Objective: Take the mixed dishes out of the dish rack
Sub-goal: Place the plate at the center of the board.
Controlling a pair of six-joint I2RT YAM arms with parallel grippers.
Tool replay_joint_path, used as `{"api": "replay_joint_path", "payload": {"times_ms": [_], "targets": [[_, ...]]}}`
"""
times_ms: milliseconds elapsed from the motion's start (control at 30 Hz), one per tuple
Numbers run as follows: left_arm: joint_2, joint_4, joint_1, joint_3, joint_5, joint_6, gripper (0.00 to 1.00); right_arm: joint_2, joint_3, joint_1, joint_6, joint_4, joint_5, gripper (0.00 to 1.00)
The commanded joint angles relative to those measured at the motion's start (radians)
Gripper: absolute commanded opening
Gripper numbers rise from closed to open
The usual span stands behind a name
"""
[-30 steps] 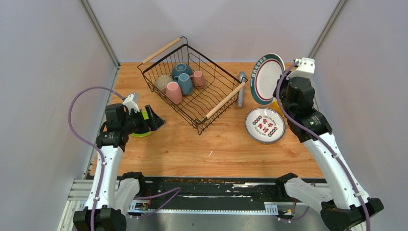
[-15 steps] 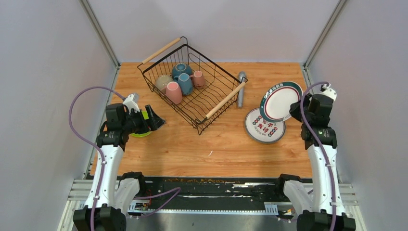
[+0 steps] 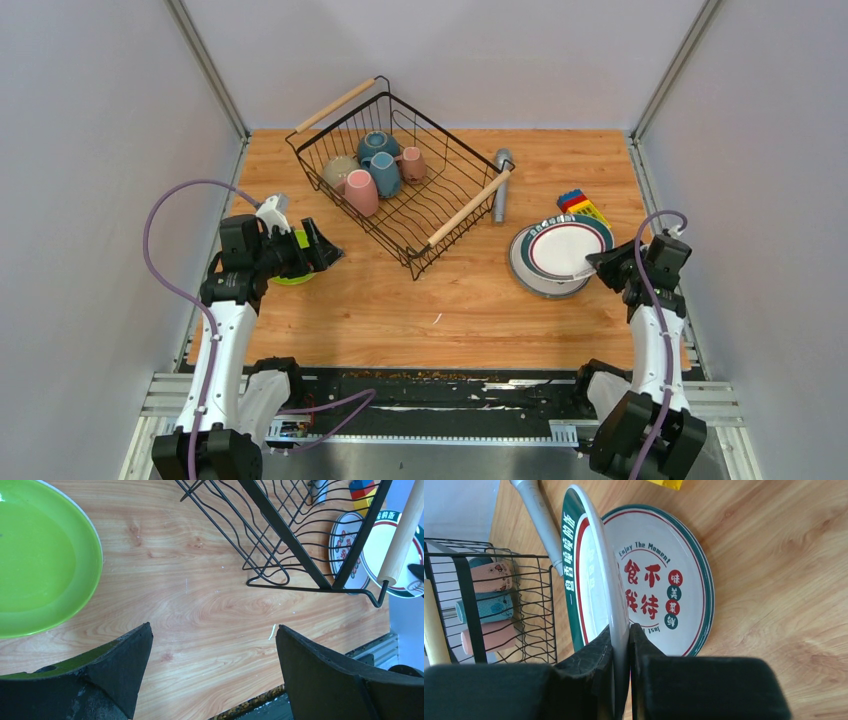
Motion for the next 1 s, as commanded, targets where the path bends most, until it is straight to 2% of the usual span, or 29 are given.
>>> {"api": "replay_joint_path", "payload": {"times_ms": [0,133,400,467,800,967], "targets": [[0.002,0.021,0.004,0.002,-0.007,0.001,1.0,0.016,-0.043,-0.024,0.071,0.17,-0.107,0.03],[0.005,0.021,0.003,0.002,-0.006,0.001,1.0,0.043,-0.088,-0.04,0.074,0.202,-0.129,0.08],[0.011,0.021,0.003,0.002,-0.011,0.001,1.0,0.095,-0.116,-0.045,0.049,0.223,-0.154,0.27],[0.012,0.021,0.004,0.001,-0.013,-0.001,1.0,0.105,-0.116,-0.045,0.037,0.222,-0.159,0.34],[0.02,0.021,0.004,0.002,-0.012,-0.001,1.0,0.124,-0.068,-0.044,-0.082,0.11,-0.116,0.83],[0.02,0.021,0.003,0.001,-0.012,-0.002,1.0,0.118,-0.026,-0.043,-0.134,0.049,-0.096,0.97]]}}
